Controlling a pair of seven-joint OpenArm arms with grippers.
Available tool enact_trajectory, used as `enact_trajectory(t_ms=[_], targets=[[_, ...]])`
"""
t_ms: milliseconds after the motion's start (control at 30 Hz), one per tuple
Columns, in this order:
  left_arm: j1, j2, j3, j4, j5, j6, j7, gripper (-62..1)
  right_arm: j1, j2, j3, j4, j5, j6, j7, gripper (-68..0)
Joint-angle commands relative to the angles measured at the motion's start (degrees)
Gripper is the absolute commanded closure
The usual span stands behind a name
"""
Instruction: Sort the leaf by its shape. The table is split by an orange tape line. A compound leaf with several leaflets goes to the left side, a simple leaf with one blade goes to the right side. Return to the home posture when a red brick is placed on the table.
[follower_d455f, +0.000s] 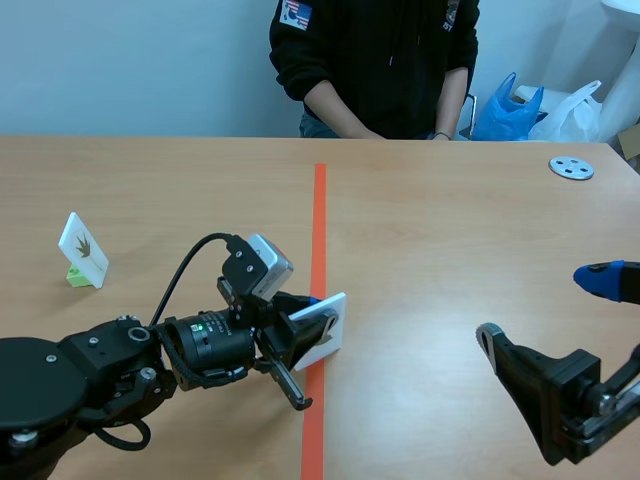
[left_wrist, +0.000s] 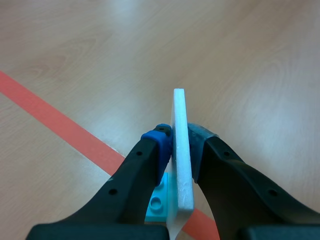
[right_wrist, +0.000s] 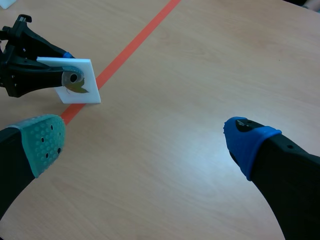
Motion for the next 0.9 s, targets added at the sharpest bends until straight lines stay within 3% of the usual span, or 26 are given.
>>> enact_trajectory(t_ms=[0,133,300,567,667,867], targets=[[-0.8,0.1,-0.1,0.4,-0.4,0.1,0.3,-5.5,0.7,0.0,0.6,0.2,0.4,0.0,0.7,-67.9],[-0.7,-0.9,-0.2,1.8,-0.6,-0.1,0.8,-5.5,0.7,0.0,0.6,0.2,0.4,0.0,0.7,-67.9],[0.7,-5.0,-2.7,10.0,-4.3,-0.1,4.9,-5.5,0.7,0.0,0.6,0.2,0.4,0.0,1.1,-67.9],[11.3,-9.8,-17.9,22.6,-10.0,0.6,11.5,-5.5,0.7,0.0,0.6,0.2,0.4,0.0,1.1,-67.9],[16.2,-10.2,-24.2,24.7,-12.4,1.6,12.1,-5.5,0.8,0.0,0.6,0.2,0.4,0.0,1.1,-67.9],[22.9,-10.2,-34.3,25.9,-13.7,5.2,12.1,-5.5,1.8,0.0,0.7,0.2,0.4,0.0,1.1,-67.9]])
